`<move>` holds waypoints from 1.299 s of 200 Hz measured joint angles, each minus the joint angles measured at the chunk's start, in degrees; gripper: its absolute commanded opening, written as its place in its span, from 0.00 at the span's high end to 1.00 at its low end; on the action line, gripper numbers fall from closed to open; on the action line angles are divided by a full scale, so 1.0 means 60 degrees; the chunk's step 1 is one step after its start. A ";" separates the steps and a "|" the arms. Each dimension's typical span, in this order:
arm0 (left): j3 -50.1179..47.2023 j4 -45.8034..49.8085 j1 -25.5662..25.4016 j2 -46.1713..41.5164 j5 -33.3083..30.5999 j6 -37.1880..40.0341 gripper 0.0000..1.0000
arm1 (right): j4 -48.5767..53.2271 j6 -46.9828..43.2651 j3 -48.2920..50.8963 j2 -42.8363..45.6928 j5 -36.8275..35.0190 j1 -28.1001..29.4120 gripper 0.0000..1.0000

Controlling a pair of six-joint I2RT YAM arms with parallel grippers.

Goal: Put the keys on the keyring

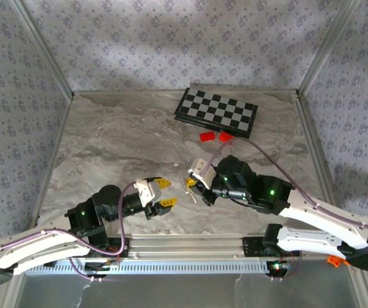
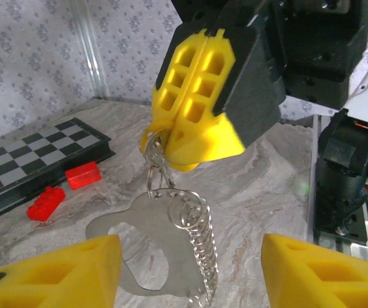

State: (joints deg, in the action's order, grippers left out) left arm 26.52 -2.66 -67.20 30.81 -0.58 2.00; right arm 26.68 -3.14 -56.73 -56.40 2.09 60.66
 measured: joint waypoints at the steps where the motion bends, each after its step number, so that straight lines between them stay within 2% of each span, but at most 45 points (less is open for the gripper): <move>1: -0.0004 0.0000 0.0000 -0.0004 -0.0011 0.0007 0.34 | 0.0007 0.0011 -0.0007 -0.0007 -0.0004 -0.0018 1.00; 23: -0.0117 0.0011 0.0000 -0.0168 -0.0262 -0.0109 0.09 | 0.0306 0.0200 -0.0204 -0.0288 0.0007 -0.0474 1.00; 43: -0.0157 0.0102 0.0000 -0.0270 -0.0532 -0.0233 0.01 | 0.0474 0.0339 -0.0419 -0.0594 0.0044 -0.0911 1.00; 86: -0.0182 0.0233 0.0000 -0.0379 -0.1064 -0.0455 0.01 | 0.0637 0.0718 -0.1024 -0.1468 0.0517 -0.2120 1.00; 124: -0.0204 0.0412 0.0004 -0.0379 -0.1599 -0.0572 0.01 | 0.0408 0.0965 -0.1439 -0.2299 0.0874 -0.2699 1.00; 193: -0.0397 0.0492 0.0000 -0.0357 -0.2550 -0.0601 0.01 | -0.0423 0.1137 -0.2146 -0.3544 0.1133 -0.3180 1.00; 260: -0.0397 0.0780 0.0004 -0.0244 -0.2849 -0.0648 0.01 | -0.1279 0.1246 -0.2987 -0.5107 0.1158 -0.3322 1.00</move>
State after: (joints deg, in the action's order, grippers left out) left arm 24.14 2.02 -67.18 29.34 -17.67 -1.89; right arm 19.00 4.34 -74.65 -87.05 9.04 40.73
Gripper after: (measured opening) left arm 0.994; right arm 0.051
